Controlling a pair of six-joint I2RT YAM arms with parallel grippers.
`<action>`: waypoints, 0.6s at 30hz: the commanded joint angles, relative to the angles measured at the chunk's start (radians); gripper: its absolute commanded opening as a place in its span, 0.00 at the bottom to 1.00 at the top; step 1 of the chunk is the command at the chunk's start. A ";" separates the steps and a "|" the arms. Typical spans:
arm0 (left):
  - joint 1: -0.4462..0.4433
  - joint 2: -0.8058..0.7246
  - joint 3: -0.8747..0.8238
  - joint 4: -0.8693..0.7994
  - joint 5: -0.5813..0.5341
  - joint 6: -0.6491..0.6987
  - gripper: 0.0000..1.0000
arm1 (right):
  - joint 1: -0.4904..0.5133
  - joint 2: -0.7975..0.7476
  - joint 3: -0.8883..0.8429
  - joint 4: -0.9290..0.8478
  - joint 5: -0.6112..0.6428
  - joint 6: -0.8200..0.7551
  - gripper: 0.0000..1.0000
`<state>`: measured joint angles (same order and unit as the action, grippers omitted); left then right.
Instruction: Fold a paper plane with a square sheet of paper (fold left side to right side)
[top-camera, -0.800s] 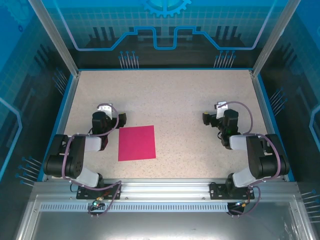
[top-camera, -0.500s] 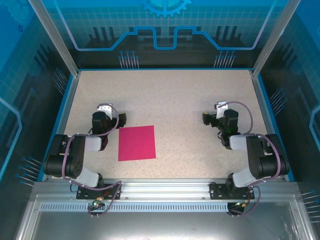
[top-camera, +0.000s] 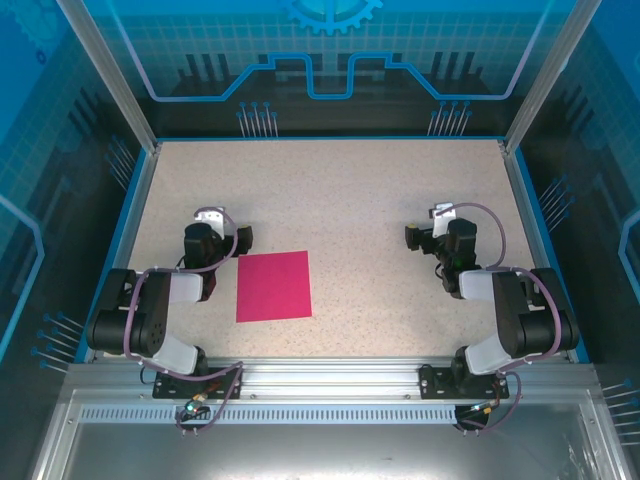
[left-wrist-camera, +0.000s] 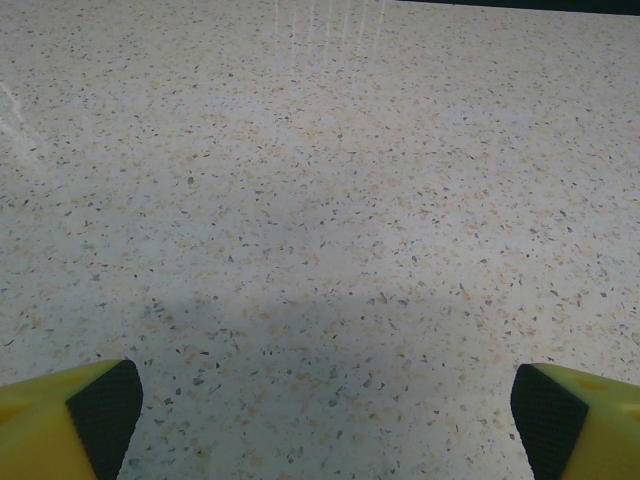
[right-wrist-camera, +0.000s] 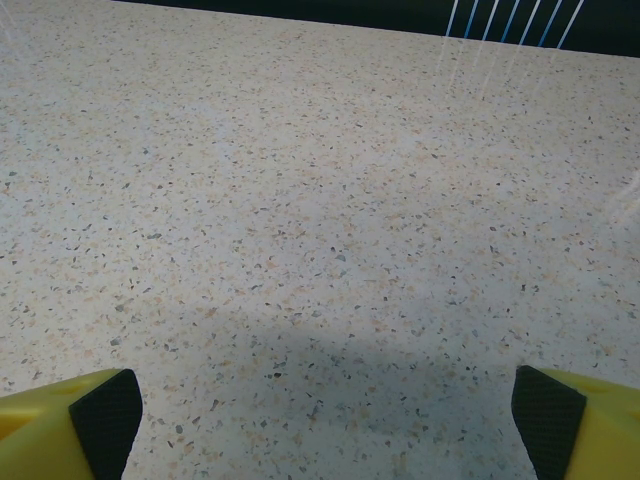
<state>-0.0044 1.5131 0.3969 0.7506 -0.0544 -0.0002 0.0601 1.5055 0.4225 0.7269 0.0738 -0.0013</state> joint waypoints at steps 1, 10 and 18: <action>0.009 -0.002 0.021 0.025 0.005 -0.010 0.99 | 0.000 -0.003 0.004 0.032 0.003 -0.002 0.99; -0.015 -0.285 0.216 -0.574 -0.108 -0.104 0.99 | 0.006 -0.214 0.131 -0.387 -0.006 0.059 0.99; -0.278 -0.293 0.459 -1.201 -0.245 -0.377 0.99 | 0.109 -0.459 0.173 -0.789 0.000 0.231 0.99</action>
<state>-0.2123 1.1927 0.8120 -0.0795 -0.2337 -0.2291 0.1280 1.0901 0.5709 0.1753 0.0734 0.1421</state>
